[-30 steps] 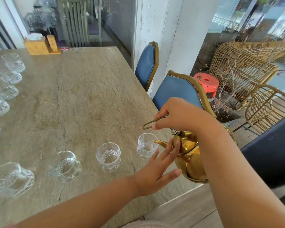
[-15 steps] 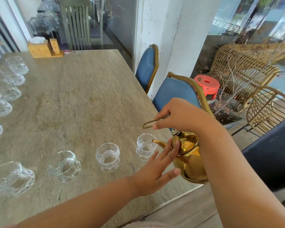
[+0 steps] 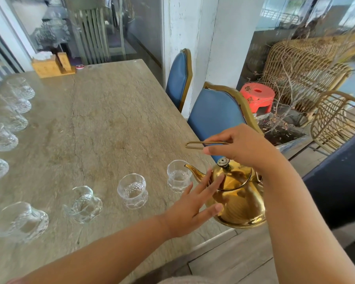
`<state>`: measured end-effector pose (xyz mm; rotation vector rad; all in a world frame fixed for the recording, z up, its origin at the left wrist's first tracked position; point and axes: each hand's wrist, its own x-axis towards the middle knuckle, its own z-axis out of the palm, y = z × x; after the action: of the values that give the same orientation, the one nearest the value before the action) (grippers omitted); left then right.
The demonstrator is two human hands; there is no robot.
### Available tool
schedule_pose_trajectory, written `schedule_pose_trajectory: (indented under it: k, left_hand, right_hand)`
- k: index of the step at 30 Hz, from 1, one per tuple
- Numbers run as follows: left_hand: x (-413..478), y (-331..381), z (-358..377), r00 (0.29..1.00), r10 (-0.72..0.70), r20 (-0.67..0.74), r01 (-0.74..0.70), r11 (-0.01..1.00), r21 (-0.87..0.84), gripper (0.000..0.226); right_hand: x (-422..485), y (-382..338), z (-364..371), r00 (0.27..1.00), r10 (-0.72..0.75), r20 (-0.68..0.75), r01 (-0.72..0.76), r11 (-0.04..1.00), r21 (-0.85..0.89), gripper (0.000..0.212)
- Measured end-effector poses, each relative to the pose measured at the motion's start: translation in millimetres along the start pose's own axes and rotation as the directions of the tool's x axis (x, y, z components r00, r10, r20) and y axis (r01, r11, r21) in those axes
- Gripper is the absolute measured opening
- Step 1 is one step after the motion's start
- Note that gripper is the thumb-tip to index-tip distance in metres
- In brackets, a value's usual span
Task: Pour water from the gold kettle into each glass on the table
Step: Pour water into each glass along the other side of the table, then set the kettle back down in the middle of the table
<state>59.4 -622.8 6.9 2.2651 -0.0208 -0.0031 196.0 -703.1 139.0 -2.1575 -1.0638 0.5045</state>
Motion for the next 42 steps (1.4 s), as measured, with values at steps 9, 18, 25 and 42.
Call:
schedule_pose_trajectory:
  k: [9,18,25,42]
  left_hand:
    - [-3,4,7,1.000,-0.006,0.026,0.004,0.998,0.062,0.058]
    - [-51,-8,-3,0.988,0.149,0.042,-0.148,0.989,-0.022,0.061]
    - [-120,-29,-39,0.959,0.235,0.157,-0.232,0.972,-0.034,0.051]
    - [-300,-68,-99,0.935,0.347,0.071,-0.344,0.938,-0.044,0.044]
  right_hand:
    - [-33,24,2,0.976,0.195,-0.093,-0.165,0.951,0.261,0.020]
    - [-85,-9,43,0.937,0.316,-0.147,-0.229,0.878,0.420,0.049]
    - [-129,-74,120,0.808,0.483,-0.338,-0.218,0.777,0.590,0.036]
    - [-199,-235,286,0.629,0.536,-0.563,-0.088,0.769,0.633,0.028]
